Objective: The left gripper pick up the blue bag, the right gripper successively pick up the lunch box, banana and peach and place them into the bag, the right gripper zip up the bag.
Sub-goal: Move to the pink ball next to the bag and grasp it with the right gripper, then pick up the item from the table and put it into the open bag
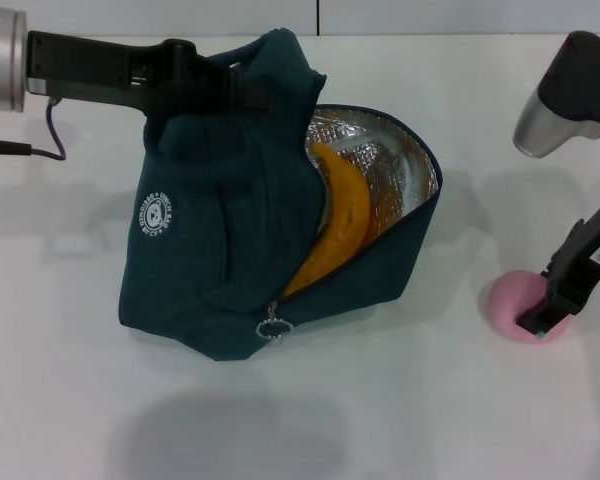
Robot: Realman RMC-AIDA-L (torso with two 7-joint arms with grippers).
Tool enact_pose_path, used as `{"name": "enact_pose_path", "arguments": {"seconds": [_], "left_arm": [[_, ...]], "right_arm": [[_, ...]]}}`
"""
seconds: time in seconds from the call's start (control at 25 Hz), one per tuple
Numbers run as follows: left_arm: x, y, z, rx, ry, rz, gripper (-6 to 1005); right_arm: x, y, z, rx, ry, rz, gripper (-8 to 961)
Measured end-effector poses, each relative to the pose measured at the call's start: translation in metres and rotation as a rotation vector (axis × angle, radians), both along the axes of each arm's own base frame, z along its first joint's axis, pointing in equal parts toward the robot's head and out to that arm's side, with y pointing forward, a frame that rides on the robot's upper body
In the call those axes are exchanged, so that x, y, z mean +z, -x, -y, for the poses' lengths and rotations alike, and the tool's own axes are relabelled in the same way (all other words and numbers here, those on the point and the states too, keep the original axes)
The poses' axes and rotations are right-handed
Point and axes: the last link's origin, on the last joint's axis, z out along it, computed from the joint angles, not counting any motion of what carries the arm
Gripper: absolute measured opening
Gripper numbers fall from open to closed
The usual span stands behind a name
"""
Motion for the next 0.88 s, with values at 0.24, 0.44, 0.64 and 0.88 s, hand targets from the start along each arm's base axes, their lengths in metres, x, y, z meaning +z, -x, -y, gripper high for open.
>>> {"name": "enact_pose_path", "arguments": {"seconds": [0.24, 0.44, 0.64, 0.88], "left_arm": [[0.0, 0.0, 0.0, 0.001, 0.001, 0.0, 36], [0.0, 0.0, 0.0, 0.001, 0.001, 0.001, 36], [0.0, 0.001, 0.001, 0.003, 0.001, 0.007, 36], [0.0, 0.003, 0.002, 0.008, 0.001, 0.009, 36]], "right_arm": [[0.002, 0.001, 0.0, 0.004, -0.004, 0.0, 520], [0.007, 0.003, -0.001, -0.005, -0.015, -0.026, 423], [0.025, 0.009, -0.008, -0.028, -0.066, -0.161, 391], [0.05, 0.015, -0.015, -0.057, -0.138, -0.385, 366]]}}
